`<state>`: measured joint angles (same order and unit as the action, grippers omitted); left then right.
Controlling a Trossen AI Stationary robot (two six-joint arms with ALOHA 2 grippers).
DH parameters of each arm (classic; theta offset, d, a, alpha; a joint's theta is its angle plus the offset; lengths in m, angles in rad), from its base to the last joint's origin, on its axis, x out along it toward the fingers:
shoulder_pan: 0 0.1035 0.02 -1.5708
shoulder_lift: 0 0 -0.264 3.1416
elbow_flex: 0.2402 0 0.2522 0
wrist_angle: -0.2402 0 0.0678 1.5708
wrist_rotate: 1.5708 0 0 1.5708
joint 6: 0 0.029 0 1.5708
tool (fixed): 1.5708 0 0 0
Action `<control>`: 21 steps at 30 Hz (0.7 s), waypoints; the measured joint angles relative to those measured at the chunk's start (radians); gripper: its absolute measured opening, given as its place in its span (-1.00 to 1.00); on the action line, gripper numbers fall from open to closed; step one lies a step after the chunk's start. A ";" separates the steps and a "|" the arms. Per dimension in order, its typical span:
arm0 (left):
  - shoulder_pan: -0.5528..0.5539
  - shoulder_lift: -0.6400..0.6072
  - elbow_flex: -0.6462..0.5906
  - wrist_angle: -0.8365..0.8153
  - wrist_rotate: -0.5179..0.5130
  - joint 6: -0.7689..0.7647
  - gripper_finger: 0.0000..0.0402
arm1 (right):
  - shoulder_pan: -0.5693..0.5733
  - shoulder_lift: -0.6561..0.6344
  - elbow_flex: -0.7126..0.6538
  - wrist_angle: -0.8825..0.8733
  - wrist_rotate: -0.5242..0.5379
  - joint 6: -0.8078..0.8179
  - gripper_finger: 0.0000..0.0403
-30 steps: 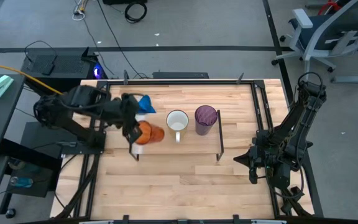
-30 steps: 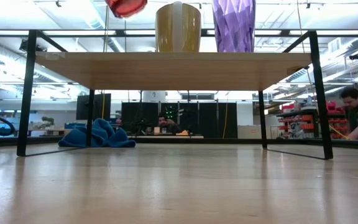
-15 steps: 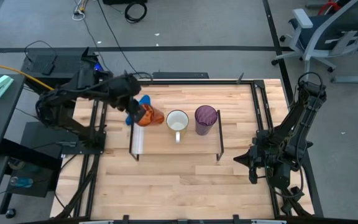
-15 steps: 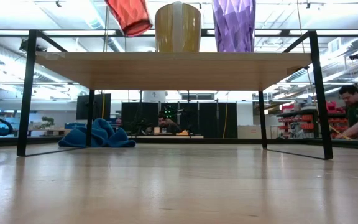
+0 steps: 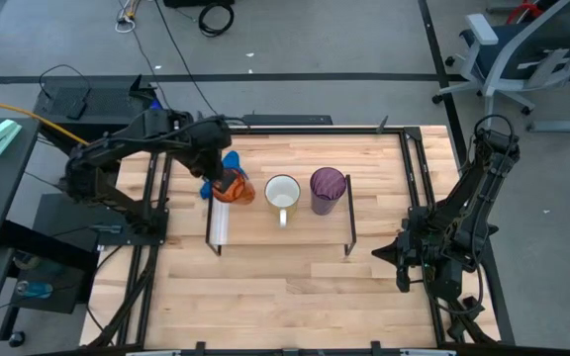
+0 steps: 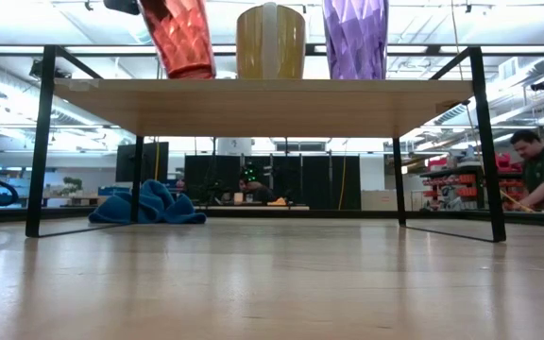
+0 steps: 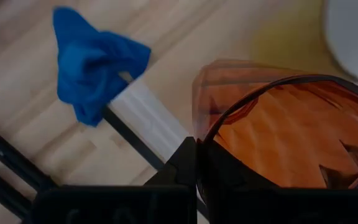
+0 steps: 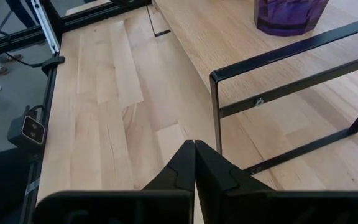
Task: Stack small to large cups/mugs on shelf
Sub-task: Put the orange cup on the shelf
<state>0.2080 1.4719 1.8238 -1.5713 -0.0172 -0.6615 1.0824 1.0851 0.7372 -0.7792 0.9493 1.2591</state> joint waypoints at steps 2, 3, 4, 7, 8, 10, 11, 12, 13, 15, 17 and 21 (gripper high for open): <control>0.005 0.000 -0.018 0.000 0.010 -0.008 -0.94 | 0.000 0.000 0.000 0.000 0.000 0.003 -0.94; 0.005 0.000 -0.025 0.000 0.013 -0.012 -0.94 | 0.000 0.000 0.000 0.000 0.000 0.003 -0.94; 0.005 0.000 -0.029 0.000 0.016 -0.018 -0.94 | 0.000 0.000 0.000 0.000 0.000 0.003 -0.94; 0.002 0.002 -0.031 0.001 0.035 -0.030 -0.94 | 0.000 0.000 0.000 0.000 0.000 0.003 -0.94; -0.002 0.008 -0.031 0.000 0.040 -0.031 -0.94 | 0.000 0.000 0.000 0.000 0.000 0.003 -0.94; -0.006 0.018 -0.032 0.002 0.043 -0.031 -0.94 | 0.000 0.000 0.000 0.001 0.000 0.003 -0.94; -0.006 0.021 -0.032 0.002 0.044 -0.031 -0.94 | 0.000 0.000 0.000 0.001 0.000 0.003 -0.94; -0.006 0.024 -0.032 0.000 0.045 -0.033 -0.94 | 0.000 0.000 0.000 0.002 0.000 0.003 -0.94; -0.005 0.025 -0.032 0.000 0.043 -0.035 -0.94 | 0.000 0.000 0.000 0.002 0.000 0.003 -0.94; -0.005 0.029 -0.032 0.001 0.043 -0.034 -0.94 | 0.000 0.000 0.000 0.002 0.000 0.003 -0.94; -0.005 0.039 -0.031 0.000 0.042 -0.038 -0.94 | 0.000 0.000 0.000 0.002 0.000 0.003 -0.94; -0.002 0.051 -0.031 -0.002 0.043 -0.041 -0.94 | 0.000 0.000 0.000 0.002 0.000 0.003 -0.94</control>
<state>0.2062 1.5232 1.7931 -1.5730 0.0257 -0.7021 1.0824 1.0851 0.7372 -0.7768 0.9497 1.2621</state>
